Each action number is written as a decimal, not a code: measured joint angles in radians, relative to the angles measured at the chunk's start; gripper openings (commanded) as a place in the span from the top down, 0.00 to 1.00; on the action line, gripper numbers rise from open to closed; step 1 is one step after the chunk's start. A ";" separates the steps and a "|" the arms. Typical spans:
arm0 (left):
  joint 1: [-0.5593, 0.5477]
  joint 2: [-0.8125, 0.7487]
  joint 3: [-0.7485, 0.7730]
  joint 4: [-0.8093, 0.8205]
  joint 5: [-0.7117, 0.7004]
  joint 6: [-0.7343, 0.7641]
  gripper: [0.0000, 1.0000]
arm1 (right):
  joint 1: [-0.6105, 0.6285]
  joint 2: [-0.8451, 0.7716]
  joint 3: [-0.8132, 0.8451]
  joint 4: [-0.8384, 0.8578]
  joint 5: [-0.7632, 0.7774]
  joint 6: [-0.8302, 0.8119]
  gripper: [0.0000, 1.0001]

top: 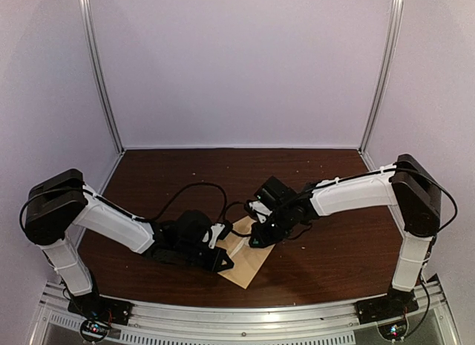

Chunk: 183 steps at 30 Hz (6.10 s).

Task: Place the letter into the envelope and seal it
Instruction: Paint the envelope at the center of the board, then adjust the solid glue.

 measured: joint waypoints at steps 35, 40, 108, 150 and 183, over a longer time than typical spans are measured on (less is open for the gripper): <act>0.000 0.000 0.000 0.000 -0.002 0.000 0.96 | -0.045 -0.003 -0.009 0.001 -0.007 -0.014 1.00; 0.000 -0.002 0.002 -0.006 -0.003 0.000 0.95 | -0.052 -0.010 -0.010 0.001 -0.011 -0.022 1.00; -0.008 -0.502 0.248 0.077 0.083 -0.271 0.68 | 0.137 -0.652 -0.262 0.681 -0.121 0.092 1.00; -0.013 -0.429 0.332 -0.175 0.221 -0.211 0.97 | 0.152 -0.581 -0.115 0.183 -0.288 -0.059 0.55; -0.004 -0.539 0.291 -0.294 0.096 -0.134 0.31 | 0.155 -0.734 -0.266 0.322 -0.095 0.051 1.00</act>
